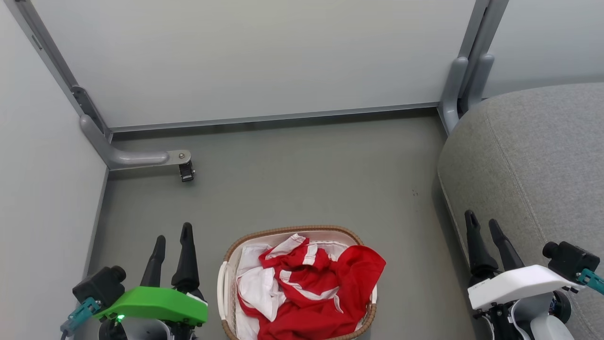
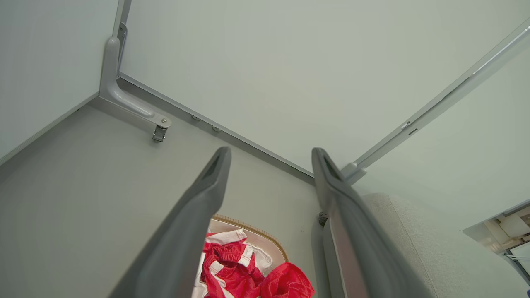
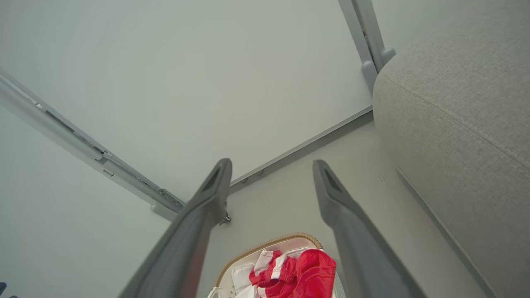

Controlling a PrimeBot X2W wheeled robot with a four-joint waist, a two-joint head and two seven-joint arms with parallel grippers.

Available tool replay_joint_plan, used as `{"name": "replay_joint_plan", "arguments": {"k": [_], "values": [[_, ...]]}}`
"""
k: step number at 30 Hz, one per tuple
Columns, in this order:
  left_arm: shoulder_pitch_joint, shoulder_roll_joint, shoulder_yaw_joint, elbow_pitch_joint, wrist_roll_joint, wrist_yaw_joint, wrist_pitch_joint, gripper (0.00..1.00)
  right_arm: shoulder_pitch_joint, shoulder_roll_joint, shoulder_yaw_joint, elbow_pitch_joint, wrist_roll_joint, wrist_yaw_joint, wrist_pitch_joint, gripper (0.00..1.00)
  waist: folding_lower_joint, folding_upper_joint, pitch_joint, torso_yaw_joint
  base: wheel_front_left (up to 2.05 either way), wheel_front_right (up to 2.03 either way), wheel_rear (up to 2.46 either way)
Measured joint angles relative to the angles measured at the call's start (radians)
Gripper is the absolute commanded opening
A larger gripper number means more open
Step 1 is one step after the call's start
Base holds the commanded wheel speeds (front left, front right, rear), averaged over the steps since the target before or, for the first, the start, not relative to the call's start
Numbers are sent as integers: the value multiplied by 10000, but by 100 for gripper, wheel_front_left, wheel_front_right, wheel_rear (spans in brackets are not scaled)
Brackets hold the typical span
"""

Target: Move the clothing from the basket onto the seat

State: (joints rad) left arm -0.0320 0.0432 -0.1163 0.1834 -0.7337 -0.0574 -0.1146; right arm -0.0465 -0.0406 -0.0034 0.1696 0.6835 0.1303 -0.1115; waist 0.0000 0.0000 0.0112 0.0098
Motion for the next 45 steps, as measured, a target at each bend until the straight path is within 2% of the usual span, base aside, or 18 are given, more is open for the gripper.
{"name": "replay_joint_plan", "arguments": {"k": [22,45], "values": [[-3,12,-483,853,1891,-27,-564,100,-9,-25,261,500,-2435,2,-577,100,0,0,-24,63,0,0,0],[-24,23,-796,1463,3338,63,-1070,100,-12,-48,437,631,-4242,2,-1093,100,0,0,-47,140,0,0,0]]}}
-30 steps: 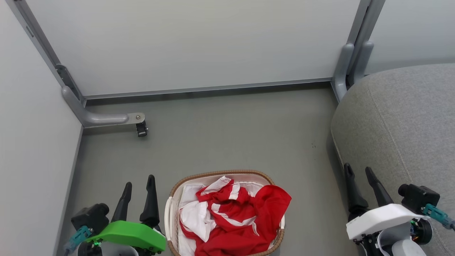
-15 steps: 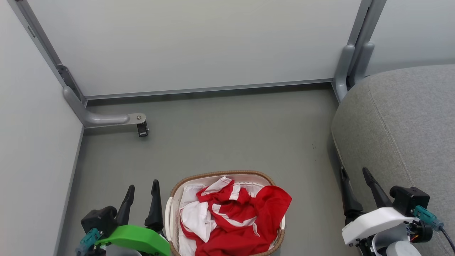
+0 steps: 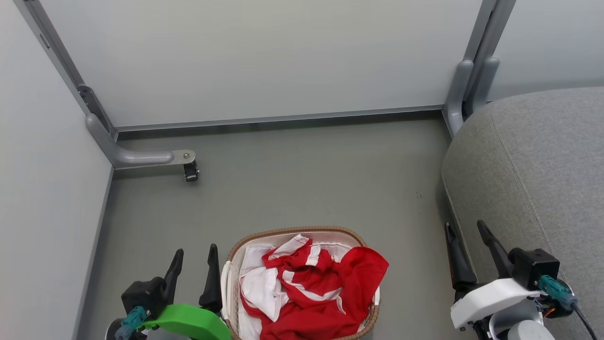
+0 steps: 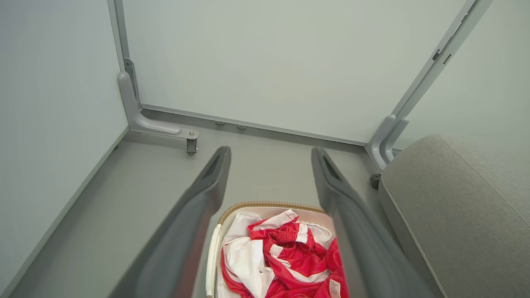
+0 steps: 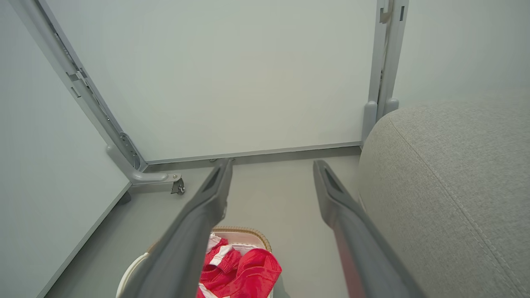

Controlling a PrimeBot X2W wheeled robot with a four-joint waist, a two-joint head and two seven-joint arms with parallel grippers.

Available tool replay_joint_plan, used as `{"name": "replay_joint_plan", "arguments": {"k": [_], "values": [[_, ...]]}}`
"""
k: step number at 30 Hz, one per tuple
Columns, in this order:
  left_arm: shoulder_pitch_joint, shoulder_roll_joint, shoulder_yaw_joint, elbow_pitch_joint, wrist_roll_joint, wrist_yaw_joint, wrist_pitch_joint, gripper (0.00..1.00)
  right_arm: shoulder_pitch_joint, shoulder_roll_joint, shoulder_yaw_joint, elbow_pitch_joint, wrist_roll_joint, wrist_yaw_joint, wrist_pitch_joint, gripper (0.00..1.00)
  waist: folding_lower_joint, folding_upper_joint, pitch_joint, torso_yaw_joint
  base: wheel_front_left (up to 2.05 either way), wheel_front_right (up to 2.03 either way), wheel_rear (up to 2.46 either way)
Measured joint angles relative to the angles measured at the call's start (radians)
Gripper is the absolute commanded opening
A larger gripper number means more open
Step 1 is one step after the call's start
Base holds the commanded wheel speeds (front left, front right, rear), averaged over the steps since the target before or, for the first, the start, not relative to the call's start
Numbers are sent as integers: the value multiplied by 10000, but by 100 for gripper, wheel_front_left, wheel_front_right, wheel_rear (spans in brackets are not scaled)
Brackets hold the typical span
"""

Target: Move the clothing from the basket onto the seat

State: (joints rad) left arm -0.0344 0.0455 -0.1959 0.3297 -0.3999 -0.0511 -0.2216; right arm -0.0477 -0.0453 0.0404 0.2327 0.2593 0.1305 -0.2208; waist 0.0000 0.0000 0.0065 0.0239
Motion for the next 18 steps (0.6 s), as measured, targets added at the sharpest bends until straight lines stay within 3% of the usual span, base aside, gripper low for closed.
{"name": "replay_joint_plan", "arguments": {"k": [18], "values": [[-24,10,-173,326,1005,165,-330,100,0,-13,52,111,-1244,0,-328,100,0,0,8,42,0,0,0]]}}
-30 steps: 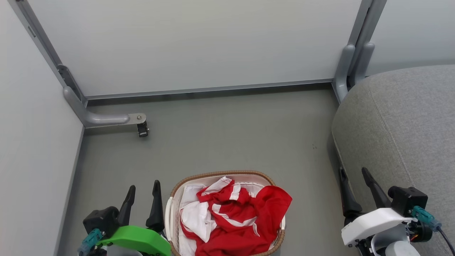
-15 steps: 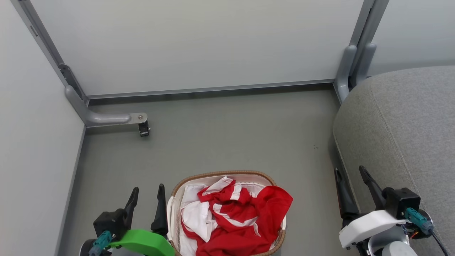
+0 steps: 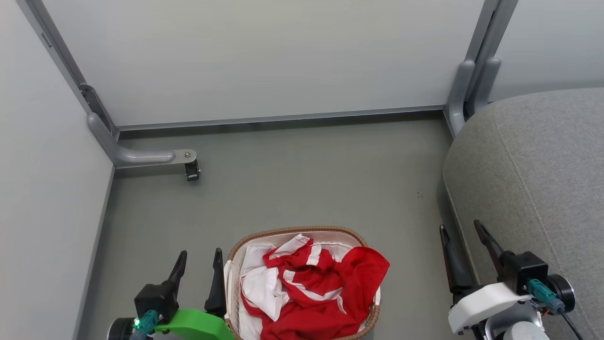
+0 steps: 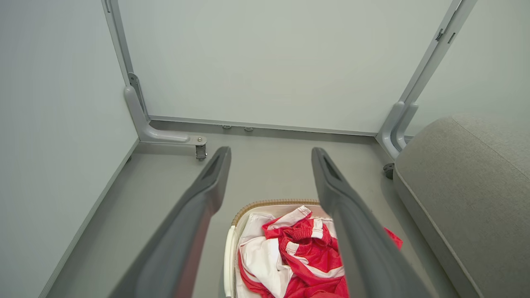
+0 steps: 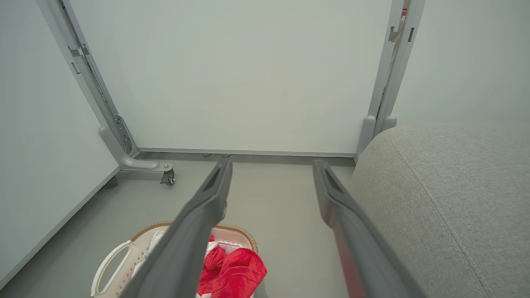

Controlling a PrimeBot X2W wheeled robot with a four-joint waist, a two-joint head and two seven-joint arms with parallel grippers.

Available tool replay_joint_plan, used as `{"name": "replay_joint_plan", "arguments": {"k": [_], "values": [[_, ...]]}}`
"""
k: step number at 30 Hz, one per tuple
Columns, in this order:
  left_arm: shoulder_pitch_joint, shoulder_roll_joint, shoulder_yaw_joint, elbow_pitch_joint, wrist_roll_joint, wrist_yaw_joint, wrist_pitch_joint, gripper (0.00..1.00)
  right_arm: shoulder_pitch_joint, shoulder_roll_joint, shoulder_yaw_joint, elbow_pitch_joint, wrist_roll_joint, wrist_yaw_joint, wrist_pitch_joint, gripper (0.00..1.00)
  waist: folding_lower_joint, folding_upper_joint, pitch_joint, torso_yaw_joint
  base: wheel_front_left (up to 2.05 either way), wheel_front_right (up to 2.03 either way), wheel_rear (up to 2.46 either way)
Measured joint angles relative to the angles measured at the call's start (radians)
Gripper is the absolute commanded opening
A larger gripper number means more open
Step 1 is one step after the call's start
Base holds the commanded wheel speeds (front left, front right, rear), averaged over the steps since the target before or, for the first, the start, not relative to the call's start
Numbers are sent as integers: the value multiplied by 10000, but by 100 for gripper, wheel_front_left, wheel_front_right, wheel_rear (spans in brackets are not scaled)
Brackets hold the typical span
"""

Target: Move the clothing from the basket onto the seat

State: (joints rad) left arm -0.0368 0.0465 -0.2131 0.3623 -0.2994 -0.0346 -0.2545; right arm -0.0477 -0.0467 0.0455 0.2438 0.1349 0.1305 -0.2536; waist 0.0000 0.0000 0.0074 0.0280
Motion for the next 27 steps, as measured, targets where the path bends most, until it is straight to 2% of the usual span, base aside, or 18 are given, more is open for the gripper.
{"name": "replay_joint_plan", "arguments": {"k": [5,27], "values": [[-4,2,-58,69,192,38,-86,100,0,-2,27,4,-299,2,-81,100,0,0,10,11,0,0,0],[-87,4,-44,270,81,58,-94,100,0,-4,8,127,-307,2,-81,100,0,0,17,18,0,0,0]]}}
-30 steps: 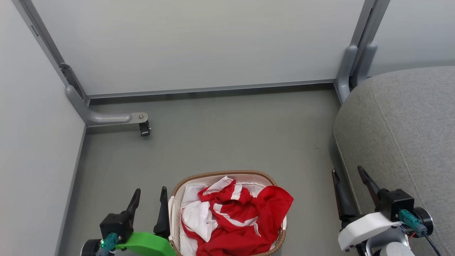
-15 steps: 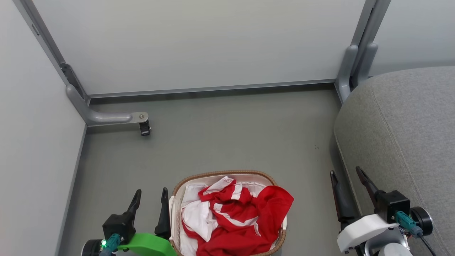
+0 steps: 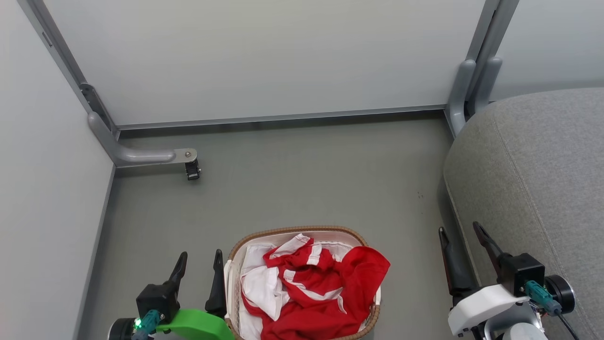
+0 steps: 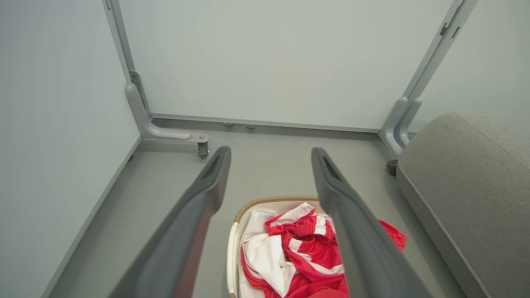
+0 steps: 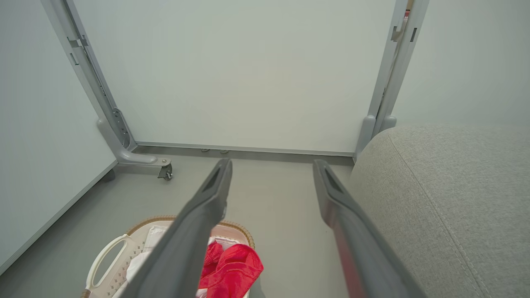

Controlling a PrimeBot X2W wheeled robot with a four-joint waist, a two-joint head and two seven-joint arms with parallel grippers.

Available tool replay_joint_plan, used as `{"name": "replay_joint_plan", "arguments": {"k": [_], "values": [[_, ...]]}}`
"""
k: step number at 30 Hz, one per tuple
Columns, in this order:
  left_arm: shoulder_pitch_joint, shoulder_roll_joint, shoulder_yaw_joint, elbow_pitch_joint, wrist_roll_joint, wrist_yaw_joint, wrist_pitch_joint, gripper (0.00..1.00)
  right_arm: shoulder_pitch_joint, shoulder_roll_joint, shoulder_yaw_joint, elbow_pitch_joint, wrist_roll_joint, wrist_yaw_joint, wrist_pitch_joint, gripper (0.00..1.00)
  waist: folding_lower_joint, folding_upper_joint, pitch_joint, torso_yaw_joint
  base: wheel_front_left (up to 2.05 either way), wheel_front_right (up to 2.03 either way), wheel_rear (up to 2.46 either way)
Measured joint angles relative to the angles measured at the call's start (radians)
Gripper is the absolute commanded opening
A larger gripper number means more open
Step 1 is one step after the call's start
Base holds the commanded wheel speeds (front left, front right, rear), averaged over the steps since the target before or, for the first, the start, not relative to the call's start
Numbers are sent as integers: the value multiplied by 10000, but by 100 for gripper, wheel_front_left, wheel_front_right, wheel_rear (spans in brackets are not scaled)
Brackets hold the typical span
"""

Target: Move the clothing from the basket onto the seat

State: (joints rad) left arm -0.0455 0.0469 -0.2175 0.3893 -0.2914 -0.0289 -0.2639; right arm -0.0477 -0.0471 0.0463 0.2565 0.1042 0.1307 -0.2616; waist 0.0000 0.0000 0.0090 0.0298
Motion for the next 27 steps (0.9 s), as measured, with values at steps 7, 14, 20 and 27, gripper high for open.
{"name": "replay_joint_plan", "arguments": {"k": [7,14,20,27], "values": [[-26,0,-10,2,-56,-2,0,100,-1,0,-35,-50,0,0,0,100,0,0,39,2,0,0,0],[-606,4,-228,-29,171,-98,0,100,-225,0,-209,-474,-81,0,-2,100,0,0,404,-37,0,0,0],[-1949,2,-782,272,759,-337,-2,100,-1046,-4,-441,-988,-113,0,-2,100,0,0,1261,-136,0,0,0],[-3830,192,-1375,1705,1592,-504,0,100,-2625,-12,-667,-1860,82,0,-2,100,0,0,2797,-452,0,0,0]]}}
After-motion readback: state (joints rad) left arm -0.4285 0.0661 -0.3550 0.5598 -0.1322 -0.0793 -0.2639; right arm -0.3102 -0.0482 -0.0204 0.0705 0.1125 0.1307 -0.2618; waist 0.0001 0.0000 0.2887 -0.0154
